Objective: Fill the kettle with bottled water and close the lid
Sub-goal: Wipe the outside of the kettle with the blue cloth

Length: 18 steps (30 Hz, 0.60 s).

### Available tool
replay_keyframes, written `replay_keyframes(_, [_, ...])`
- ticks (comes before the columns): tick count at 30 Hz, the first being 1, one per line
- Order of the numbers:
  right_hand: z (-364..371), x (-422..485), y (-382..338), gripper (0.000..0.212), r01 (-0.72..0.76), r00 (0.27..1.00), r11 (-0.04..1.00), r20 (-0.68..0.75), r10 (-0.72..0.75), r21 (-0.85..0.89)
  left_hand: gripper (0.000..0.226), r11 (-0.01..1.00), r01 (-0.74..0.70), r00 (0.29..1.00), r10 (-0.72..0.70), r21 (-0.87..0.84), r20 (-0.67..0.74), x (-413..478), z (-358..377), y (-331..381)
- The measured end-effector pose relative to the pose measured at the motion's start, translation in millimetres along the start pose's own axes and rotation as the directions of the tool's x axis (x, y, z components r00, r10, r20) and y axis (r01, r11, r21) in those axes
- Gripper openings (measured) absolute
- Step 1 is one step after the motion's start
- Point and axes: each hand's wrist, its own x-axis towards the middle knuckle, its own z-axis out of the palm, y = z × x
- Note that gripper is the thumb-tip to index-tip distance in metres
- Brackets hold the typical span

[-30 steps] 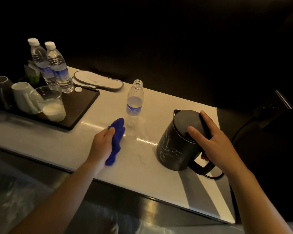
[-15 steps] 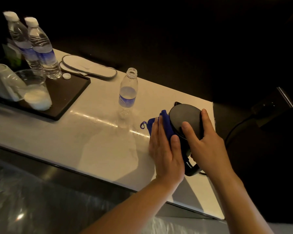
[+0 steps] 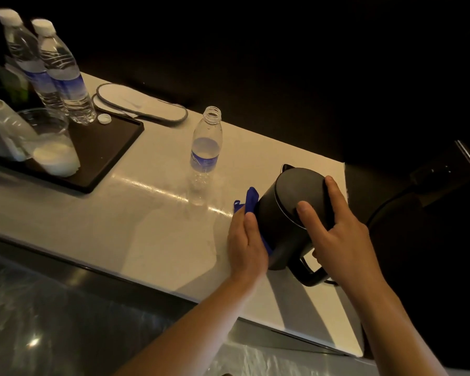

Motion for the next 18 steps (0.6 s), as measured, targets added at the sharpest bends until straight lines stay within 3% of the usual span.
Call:
replay_keyframes(6, [-4.9,1.9,3.8,0.078,-0.001,0.999,0.999,0.042,-0.001,0.044,0.053,0.973,-0.223,0.975,0.222,0.060,0.016,-21.5,21.1,65.7])
replay_keyframes(9, [-5.6,2.6,6.4,0.078,0.022,0.998,0.999,0.055,-0.023,0.025,0.054,0.963,-0.262,0.965,0.260,0.063,0.034,-17.9,21.5,70.0])
replay_keyframes(12, [-7.1,6.4,9.2,0.077,0.047,0.997,0.999,0.062,-0.048,0.022,0.052,0.980,-0.198,0.980,0.198,-0.008,0.028,3.6,15.4,51.0])
replay_keyframes(18, [-20.1,15.2,8.2,0.072,0.040,0.985,0.992,0.159,-0.059,0.118,0.045,0.999,0.041,0.981,-0.037,-0.017,0.192,34.9,-0.4,34.7])
